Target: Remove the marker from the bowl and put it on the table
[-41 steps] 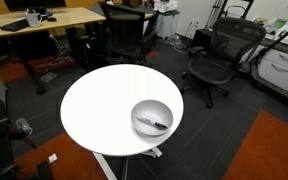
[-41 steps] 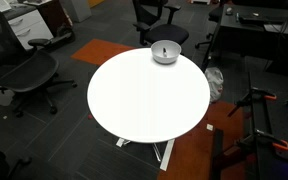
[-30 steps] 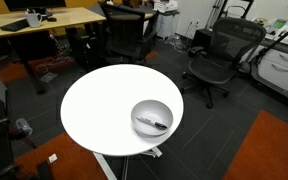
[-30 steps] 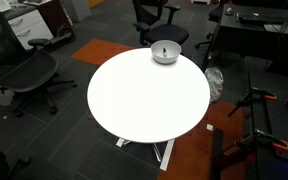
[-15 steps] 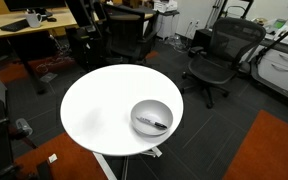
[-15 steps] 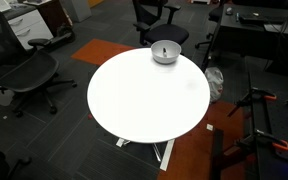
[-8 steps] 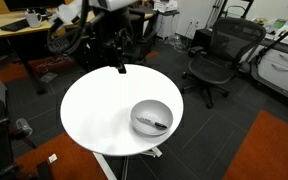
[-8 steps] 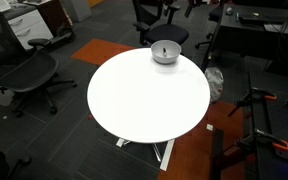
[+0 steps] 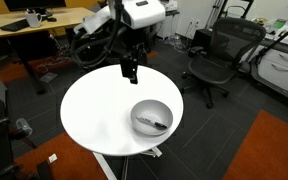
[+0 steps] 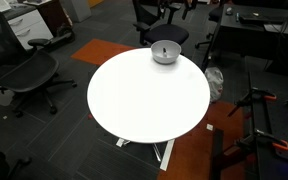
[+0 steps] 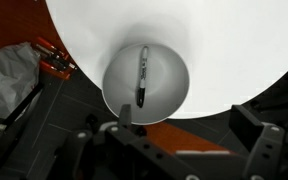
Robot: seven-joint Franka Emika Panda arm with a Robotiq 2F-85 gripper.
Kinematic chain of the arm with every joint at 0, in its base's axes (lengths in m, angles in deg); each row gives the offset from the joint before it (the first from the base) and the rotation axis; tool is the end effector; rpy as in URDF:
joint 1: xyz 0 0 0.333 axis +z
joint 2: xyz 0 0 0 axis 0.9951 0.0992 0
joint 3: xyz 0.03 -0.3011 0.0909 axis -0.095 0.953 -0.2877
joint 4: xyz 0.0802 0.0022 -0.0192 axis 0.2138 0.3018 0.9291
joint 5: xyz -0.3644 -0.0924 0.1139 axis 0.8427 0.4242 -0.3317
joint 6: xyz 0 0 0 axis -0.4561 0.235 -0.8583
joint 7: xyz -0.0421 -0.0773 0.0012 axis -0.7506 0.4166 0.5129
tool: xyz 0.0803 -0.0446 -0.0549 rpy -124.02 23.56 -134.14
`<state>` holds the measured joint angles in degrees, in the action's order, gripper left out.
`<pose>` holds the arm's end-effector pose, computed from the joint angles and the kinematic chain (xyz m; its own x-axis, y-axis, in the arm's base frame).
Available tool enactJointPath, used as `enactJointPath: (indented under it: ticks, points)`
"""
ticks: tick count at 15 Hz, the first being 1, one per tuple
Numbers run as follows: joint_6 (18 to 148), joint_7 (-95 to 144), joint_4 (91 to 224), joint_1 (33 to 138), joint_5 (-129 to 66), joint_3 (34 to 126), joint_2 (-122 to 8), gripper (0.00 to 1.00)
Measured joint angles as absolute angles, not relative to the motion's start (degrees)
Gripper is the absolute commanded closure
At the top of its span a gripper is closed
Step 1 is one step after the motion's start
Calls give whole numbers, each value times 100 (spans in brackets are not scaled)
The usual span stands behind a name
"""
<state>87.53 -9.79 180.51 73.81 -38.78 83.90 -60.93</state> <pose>0.5793 -0.1898 0.3678 0.4947 -0.8586 0.1341 -0.8475 -0.5108 -0.1443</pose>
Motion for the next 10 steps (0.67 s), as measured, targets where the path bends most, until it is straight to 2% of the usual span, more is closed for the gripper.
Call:
enactJointPath:
  ticks: [10]
  points:
    - [8785, -980, 17987, 7435, -3881, 8506, -5660, 0]
